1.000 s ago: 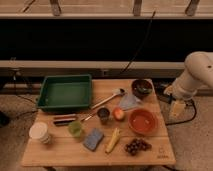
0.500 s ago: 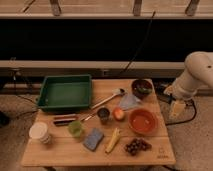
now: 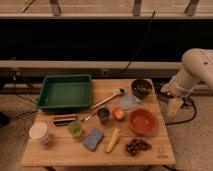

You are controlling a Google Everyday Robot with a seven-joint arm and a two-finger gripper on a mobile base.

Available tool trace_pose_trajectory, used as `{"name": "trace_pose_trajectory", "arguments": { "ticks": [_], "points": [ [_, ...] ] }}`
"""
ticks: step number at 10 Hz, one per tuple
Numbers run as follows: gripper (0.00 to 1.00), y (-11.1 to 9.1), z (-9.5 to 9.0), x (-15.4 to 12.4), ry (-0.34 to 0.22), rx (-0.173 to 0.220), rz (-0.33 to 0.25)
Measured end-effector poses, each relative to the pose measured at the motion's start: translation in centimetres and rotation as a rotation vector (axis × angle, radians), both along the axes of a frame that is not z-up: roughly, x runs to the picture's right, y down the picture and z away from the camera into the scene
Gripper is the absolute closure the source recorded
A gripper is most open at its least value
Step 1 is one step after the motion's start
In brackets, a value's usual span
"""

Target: Place brush in tray

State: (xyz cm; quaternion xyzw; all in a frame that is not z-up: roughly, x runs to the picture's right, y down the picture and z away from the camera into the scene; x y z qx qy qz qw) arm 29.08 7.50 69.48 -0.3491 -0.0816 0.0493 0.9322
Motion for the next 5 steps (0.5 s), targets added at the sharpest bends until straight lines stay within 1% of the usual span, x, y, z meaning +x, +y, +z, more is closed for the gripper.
{"name": "trace_pose_trajectory", "arguments": {
  "ticks": [1, 2, 3, 4, 5],
  "points": [
    [0.2, -0.6, 0.5, -1.8, -0.029, 0.005, -0.023],
    [0.2, -1.3, 1.1, -3.7, -0.054, 0.02, -0.04],
    [0.2, -2.2, 2.0, -6.0, -0.081, 0.043, -0.056],
    [0.2, -2.9, 3.3, -8.7, -0.108, 0.068, -0.072],
    [0.2, -3.3, 4.4, -11.0, -0.127, 0.09, -0.086]
  ]
}}
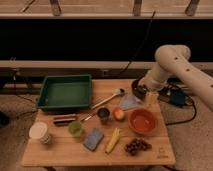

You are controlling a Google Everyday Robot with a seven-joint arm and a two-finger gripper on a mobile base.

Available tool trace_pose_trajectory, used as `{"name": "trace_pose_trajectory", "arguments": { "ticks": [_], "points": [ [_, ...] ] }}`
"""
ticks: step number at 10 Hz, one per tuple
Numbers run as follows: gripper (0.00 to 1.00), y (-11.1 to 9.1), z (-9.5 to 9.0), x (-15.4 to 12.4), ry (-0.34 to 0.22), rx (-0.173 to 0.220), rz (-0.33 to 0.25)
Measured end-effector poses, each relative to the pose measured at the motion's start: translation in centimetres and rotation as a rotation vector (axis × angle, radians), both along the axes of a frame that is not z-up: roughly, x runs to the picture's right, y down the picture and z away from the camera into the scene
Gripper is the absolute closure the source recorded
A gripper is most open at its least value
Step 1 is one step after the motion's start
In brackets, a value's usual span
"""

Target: Place brush in tray

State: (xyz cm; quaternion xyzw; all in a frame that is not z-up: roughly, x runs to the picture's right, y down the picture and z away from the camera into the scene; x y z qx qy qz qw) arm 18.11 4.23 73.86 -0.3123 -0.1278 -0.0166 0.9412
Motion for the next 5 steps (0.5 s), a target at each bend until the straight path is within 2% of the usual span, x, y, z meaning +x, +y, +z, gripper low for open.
{"name": "trace_pose_trajectory", "arguments": {
  "ticks": [2, 3, 4, 5],
  "points": [
    [0.2, -0.3, 2.3, -3.8, -0.028, 0.037, -0.026],
    [0.2, -0.7, 4.4, -6.2, -0.048, 0.059, -0.049],
    [0.2, -0.9, 5.2, -7.0, -0.053, 0.064, -0.056],
    [0.2, -1.4, 8.0, -8.6, -0.06, 0.073, -0.082]
  ]
}}
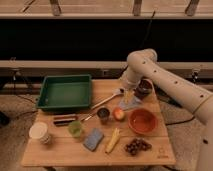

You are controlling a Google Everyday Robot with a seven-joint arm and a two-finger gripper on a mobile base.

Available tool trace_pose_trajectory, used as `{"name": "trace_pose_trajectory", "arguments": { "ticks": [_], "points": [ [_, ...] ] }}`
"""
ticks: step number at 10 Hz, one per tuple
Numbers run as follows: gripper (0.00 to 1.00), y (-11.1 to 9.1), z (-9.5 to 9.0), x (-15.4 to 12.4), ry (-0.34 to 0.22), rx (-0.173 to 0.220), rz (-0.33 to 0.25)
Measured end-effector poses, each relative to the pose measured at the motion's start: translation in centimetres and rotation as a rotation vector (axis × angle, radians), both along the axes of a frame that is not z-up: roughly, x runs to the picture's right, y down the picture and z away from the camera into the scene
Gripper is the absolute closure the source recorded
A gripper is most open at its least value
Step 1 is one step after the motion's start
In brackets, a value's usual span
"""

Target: Place brush in tray

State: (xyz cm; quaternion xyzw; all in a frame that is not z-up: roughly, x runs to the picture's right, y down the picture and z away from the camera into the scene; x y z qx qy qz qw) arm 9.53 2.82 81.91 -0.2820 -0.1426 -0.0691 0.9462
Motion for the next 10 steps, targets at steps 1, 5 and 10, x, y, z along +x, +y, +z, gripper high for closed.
{"name": "trace_pose_trajectory", "arguments": {
  "ticks": [1, 5, 10],
  "points": [
    [0.2, -0.2, 2.1, -0.5, 0.001, 0.004, -0.02],
    [0.2, 0.4, 7.6, -0.8, 0.028, -0.008, -0.085],
    [0.2, 1.5, 9.9, -1.7, 0.049, -0.035, -0.123]
  ]
}}
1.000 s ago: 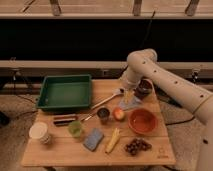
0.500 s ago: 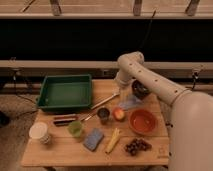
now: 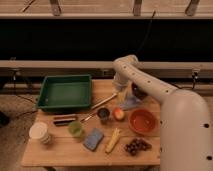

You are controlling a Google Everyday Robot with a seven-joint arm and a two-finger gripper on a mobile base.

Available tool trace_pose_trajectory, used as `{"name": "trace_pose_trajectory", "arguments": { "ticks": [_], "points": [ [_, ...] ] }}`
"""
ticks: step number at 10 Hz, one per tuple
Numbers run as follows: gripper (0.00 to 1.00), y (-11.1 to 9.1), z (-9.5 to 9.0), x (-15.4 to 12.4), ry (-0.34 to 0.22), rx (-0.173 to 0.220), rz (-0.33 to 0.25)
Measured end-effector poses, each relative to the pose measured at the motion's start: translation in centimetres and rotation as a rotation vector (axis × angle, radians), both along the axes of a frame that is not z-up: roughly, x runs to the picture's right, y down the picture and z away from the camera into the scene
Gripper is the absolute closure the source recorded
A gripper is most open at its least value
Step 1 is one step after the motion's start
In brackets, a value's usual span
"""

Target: Place brush in tray

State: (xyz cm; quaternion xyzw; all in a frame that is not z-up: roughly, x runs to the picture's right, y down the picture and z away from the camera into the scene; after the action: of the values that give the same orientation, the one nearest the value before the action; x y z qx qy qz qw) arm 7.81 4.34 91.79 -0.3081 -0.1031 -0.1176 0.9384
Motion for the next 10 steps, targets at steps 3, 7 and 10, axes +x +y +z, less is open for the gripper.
{"name": "trace_pose_trajectory", "arguments": {
  "ticks": [3, 7, 10],
  "points": [
    [0.2, -0.1, 1.4, -0.4, 0.009, -0.011, 0.008],
    [0.2, 0.3, 4.0, 0.2, 0.031, -0.032, 0.037],
    [0.23, 0.3, 5.2, 1.0, 0.049, -0.052, 0.068]
  ]
}}
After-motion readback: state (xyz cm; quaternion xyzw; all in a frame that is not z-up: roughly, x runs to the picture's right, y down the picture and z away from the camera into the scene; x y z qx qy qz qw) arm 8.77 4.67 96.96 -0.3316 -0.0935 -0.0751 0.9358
